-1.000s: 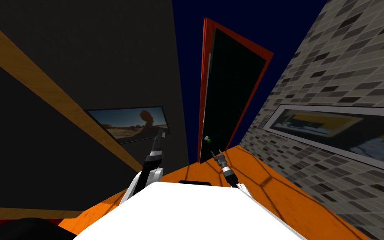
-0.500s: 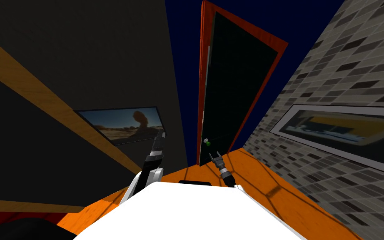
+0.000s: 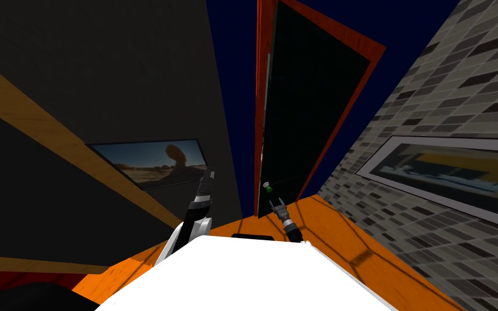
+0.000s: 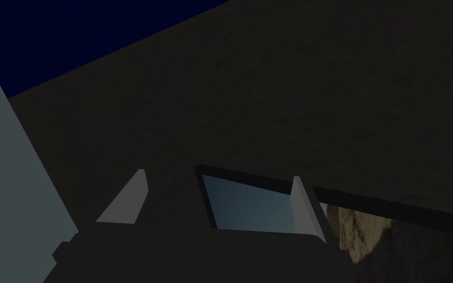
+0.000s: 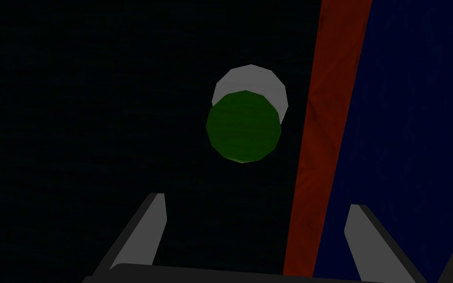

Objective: Pull the door open

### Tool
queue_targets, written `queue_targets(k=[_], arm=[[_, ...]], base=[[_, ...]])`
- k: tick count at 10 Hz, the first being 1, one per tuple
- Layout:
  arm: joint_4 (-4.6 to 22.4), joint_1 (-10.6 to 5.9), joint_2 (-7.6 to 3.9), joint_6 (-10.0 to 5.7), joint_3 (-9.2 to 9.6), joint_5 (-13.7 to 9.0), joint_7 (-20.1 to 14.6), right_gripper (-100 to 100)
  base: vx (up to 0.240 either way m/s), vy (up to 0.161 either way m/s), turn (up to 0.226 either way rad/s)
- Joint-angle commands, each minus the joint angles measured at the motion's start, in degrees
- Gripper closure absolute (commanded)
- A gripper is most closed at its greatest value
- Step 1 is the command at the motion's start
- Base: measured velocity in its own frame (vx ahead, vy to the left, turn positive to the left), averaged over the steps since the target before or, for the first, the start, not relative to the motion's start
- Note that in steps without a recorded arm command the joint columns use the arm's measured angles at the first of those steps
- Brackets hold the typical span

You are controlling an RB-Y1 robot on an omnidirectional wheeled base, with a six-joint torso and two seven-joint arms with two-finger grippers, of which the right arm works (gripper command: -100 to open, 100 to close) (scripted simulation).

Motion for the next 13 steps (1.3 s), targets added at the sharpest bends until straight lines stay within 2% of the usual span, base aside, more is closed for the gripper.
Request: queue_targets(k=[1, 3, 6, 7, 10, 13], arm=[[1.77, -1.28, -1.16, 0.1, -0.03, -1.49, 1.0, -100], [4.27, -3.09, -2.51, 0.24, -0.08, -3.59, 2.4, -100], [9.37, -6.79, -4.63, 0.54, -0.17, -7.88, 5.27, -100], [9.37, -6.79, -4.63, 0.54, -0.17, -7.88, 5.27, -100], [15.1, -10.94, -6.35, 0.86, -0.28, -12.69, 8.49, -100], [20.09, -14.81, -7.47, 1.17, -0.38, -17.18, 11.5, -100]], base=[[-0.03, 0.019, 0.104], [-0.055, 0.053, 0.106], [-0.036, 0.049, 0.131], [-0.009, 0.017, 0.045], [0.012, 0.009, 0.133], [0.031, -0.024, 0.128]])
